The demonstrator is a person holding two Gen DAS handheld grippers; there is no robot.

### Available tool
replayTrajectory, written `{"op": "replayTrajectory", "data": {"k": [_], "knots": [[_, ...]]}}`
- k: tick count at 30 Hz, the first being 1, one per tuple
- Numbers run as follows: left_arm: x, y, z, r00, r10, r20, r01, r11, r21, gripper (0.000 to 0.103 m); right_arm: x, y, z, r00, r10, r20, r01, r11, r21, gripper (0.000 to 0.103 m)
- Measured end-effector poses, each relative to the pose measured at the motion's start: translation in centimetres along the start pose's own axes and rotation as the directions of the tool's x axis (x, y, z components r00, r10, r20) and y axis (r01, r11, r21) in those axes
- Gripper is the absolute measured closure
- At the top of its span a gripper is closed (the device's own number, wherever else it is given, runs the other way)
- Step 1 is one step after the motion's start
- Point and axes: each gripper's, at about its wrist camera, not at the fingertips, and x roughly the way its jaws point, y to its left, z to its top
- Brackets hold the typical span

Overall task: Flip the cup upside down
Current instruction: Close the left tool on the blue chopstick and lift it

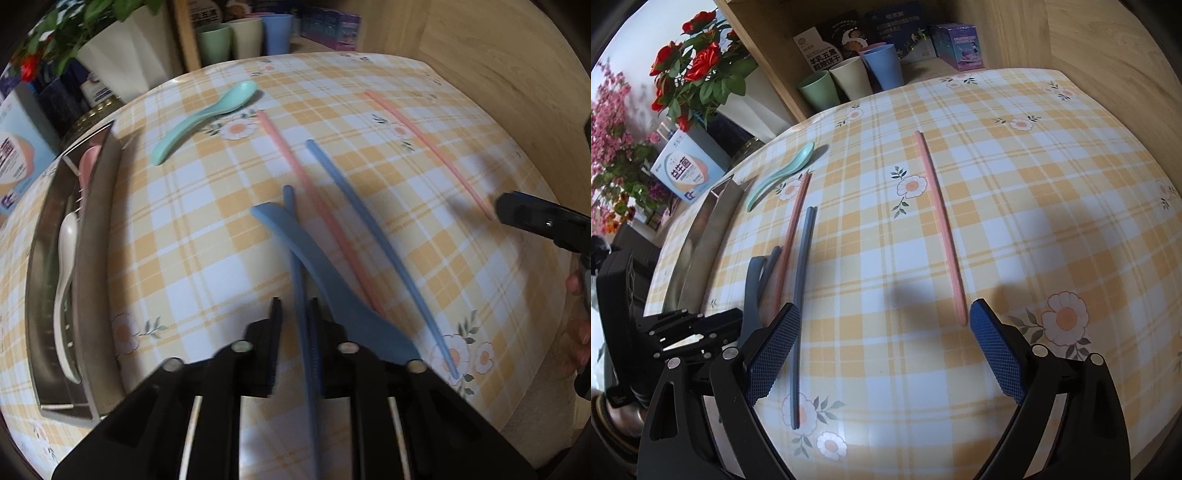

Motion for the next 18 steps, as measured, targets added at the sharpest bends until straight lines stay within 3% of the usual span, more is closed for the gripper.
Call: {"op": "replayTrajectory", "data": {"k": [6,14,18], "knots": [[-0.6,2.3,-1.3,0.999,0.037,0.003,-0.036,0.994,-0.102,0.094,-0.1,-0.2,0.1,1.0,0.002,0.005,-0.002,1.0,0.006,0.013],[-0.9,1.8,-2.1,0.997,0.076,0.017,-0.074,0.993,-0.094,0.092,0.0,-0.1,0.1,1.0,0.007,0.003,-0.007,1.0,-0.001,0.013],[-0.9,2.0,-2.1,0.998,0.061,0.024,-0.058,0.993,-0.099,0.094,0.1,0.0,0.1,1.0,0.007,0.003,-0.007,1.0,0.0,0.013]]}}
